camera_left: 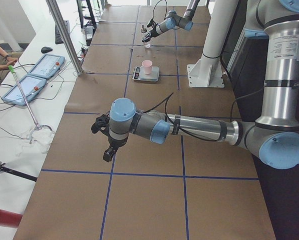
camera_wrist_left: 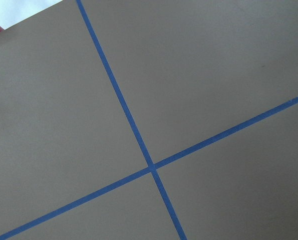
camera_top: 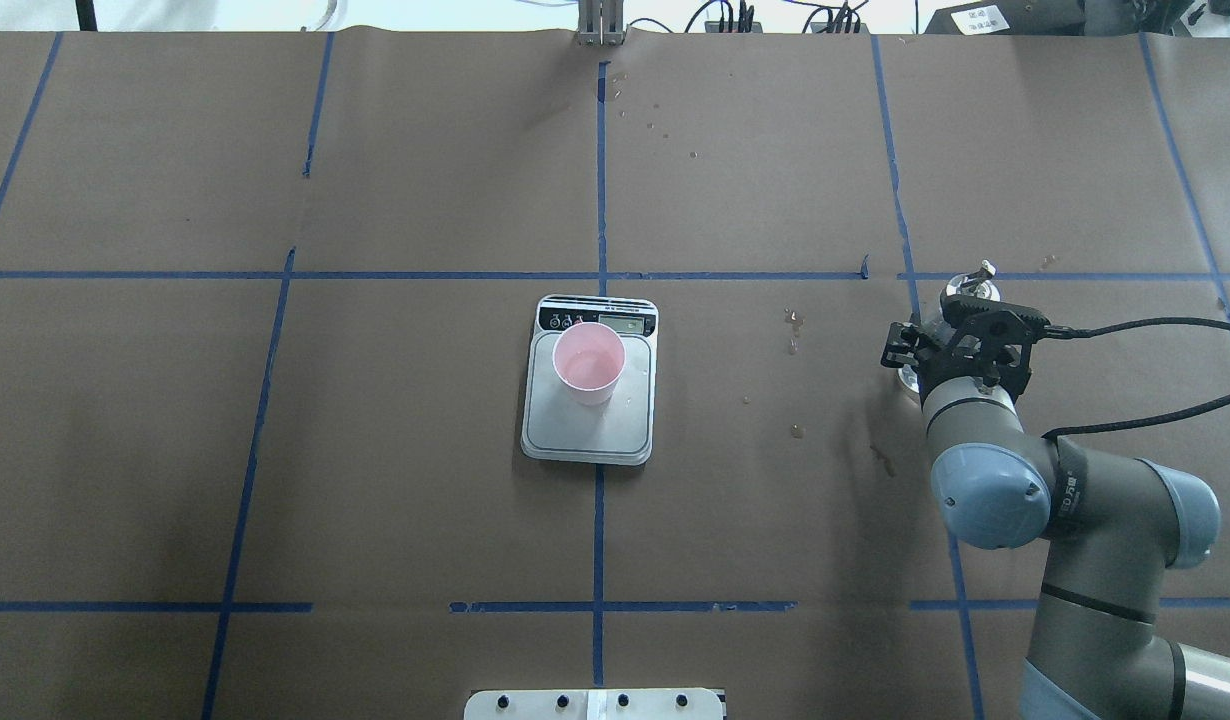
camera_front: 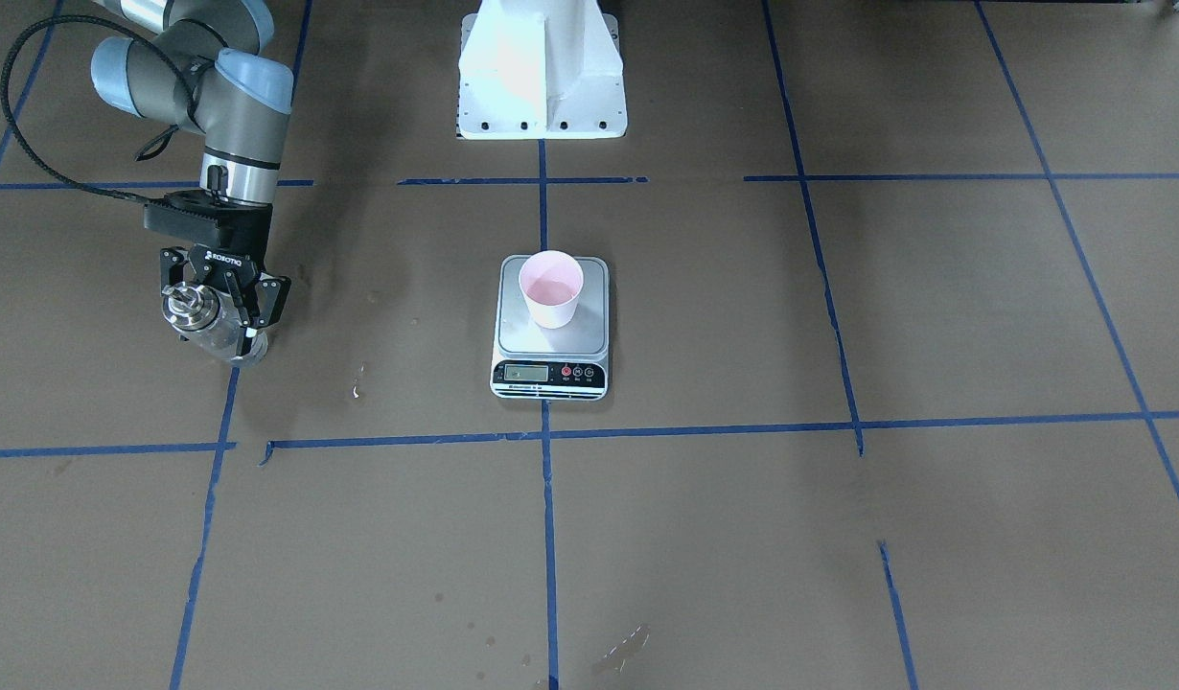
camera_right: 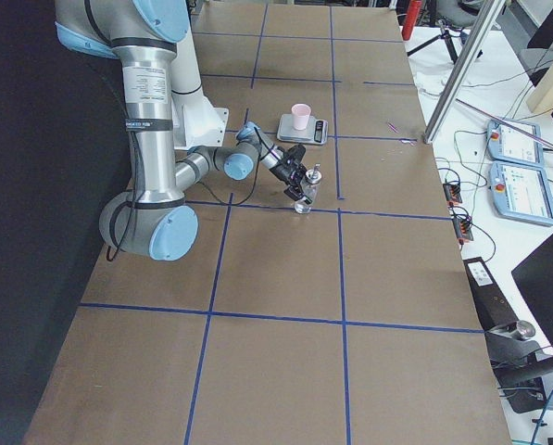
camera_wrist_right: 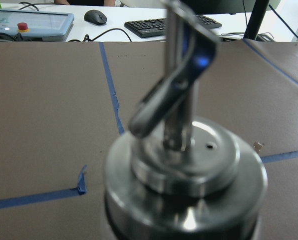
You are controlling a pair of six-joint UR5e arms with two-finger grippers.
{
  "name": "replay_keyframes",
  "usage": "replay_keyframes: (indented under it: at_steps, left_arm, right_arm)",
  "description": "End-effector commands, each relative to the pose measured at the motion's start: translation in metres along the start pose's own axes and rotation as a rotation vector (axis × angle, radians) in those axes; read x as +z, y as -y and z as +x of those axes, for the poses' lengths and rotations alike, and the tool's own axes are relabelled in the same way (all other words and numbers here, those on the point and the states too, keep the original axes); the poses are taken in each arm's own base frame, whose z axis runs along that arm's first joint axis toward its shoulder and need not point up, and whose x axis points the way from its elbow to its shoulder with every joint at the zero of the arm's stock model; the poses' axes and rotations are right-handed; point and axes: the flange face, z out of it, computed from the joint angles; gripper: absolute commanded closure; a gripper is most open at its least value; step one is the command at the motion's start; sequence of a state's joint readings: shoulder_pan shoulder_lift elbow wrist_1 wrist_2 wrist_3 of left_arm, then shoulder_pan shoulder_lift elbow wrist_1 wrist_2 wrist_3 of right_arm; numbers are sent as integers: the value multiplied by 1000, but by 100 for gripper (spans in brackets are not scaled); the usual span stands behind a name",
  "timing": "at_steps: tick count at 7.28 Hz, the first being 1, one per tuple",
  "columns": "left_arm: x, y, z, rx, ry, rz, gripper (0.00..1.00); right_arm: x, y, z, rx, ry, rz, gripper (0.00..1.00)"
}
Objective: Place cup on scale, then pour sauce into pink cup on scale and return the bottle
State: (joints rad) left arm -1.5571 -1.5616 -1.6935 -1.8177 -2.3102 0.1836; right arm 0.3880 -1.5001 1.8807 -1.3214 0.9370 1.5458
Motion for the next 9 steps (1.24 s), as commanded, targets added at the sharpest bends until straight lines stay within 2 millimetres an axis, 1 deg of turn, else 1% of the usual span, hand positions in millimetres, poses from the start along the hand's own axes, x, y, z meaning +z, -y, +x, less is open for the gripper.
replay_keyframes:
  at_steps: [1, 2, 3, 4, 5, 9]
  left_arm:
    - [0, 0, 0, 1, 0, 0, 0]
    - [0, 1, 0, 0, 0, 1, 0]
    - [0, 0, 0, -1, 0, 0, 0]
    - [0, 1, 0, 0, 0, 1, 0]
    - [0, 0, 0, -1, 0, 0, 0]
    - [0, 0, 0, -1, 0, 0, 0]
  right_arm:
    - [0, 0, 0, -2, -1, 1, 41]
    - [0, 0, 0, 0, -1, 4, 36]
    - [0, 0, 0, -2, -1, 4, 34]
    - [0, 0, 0, 0, -1, 4, 25]
    - [0, 1, 0, 2, 0, 6, 0]
    - [-3, 2, 0, 5, 4, 0, 0]
